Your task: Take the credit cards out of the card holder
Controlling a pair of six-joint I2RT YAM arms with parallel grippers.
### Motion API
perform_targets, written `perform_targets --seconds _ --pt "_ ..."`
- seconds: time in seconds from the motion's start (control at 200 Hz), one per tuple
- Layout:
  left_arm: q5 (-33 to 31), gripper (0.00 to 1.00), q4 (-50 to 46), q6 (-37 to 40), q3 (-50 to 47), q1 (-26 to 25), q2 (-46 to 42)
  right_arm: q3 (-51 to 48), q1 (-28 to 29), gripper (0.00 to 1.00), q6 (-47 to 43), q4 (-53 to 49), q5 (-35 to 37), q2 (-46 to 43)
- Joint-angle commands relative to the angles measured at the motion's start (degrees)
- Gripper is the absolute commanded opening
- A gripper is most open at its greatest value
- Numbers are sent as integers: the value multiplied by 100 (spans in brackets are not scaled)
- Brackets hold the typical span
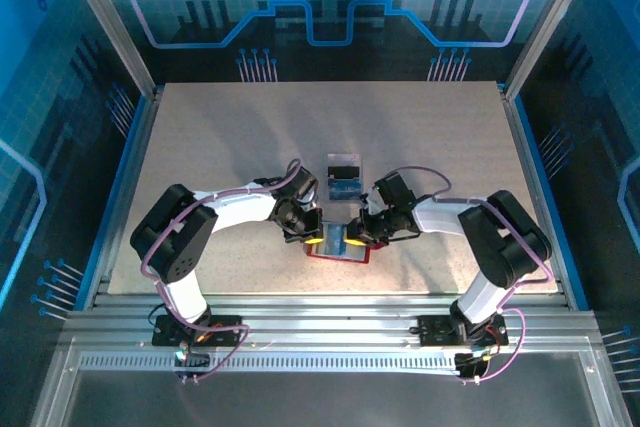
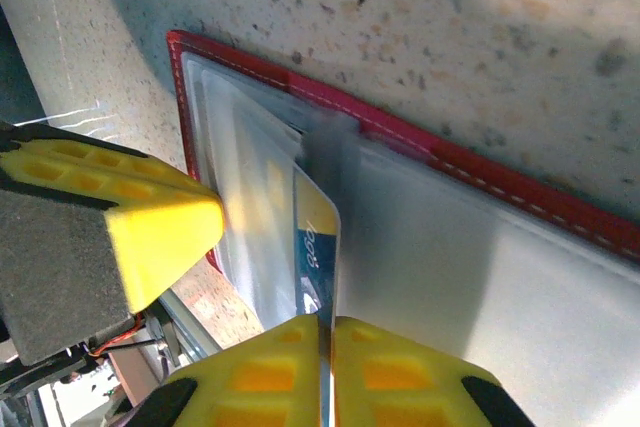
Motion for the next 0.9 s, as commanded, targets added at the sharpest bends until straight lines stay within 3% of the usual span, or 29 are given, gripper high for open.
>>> perform_targets --seconds 0.0,0.465,0.895 --pt "-369 0 -511 20 -143 -33 178 -96 -123 10 -163 -308 38 -184" --pt "-367 0 -563 -37 -261 -29 -122 -46 -405 8 -624 -1129 74 -711" --pt "-330 3 -623 -99 -160 -31 -493 142 -417 4 -632 -1235 -160 -1007"
